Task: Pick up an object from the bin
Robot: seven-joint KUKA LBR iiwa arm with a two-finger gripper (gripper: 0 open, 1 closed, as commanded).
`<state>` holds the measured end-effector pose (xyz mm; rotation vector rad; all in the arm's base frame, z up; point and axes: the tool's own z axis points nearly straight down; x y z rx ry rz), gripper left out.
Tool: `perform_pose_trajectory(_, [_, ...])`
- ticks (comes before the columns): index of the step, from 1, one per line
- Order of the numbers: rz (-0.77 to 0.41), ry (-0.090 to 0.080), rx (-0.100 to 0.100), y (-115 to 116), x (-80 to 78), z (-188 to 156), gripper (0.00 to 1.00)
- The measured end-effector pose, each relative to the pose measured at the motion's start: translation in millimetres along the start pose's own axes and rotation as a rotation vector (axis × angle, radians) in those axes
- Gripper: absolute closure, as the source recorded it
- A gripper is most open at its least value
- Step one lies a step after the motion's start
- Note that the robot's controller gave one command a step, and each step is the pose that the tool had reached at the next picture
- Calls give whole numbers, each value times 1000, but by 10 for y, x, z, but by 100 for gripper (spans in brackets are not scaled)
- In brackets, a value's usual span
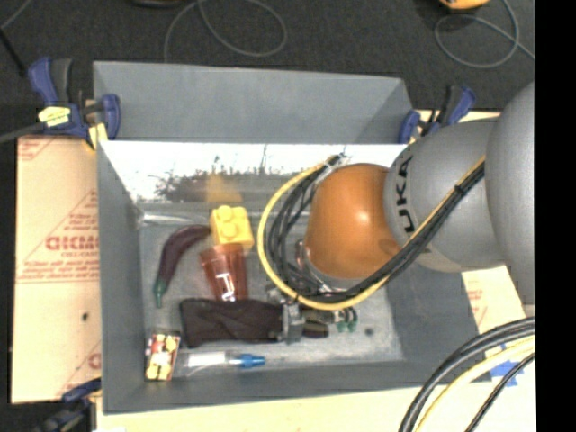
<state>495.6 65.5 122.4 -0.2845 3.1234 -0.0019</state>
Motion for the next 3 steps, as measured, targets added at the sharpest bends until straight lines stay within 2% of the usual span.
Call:
perform_pose_trajectory(1, [-9, -4, 1, -83, -24, -570, 100])
perform_pose_trajectory(2, [-9, -4, 1, -83, -24, -570, 100])
perform_pose_trajectory(3, [-24, -7, 3, -76, -22, -1645, 100])
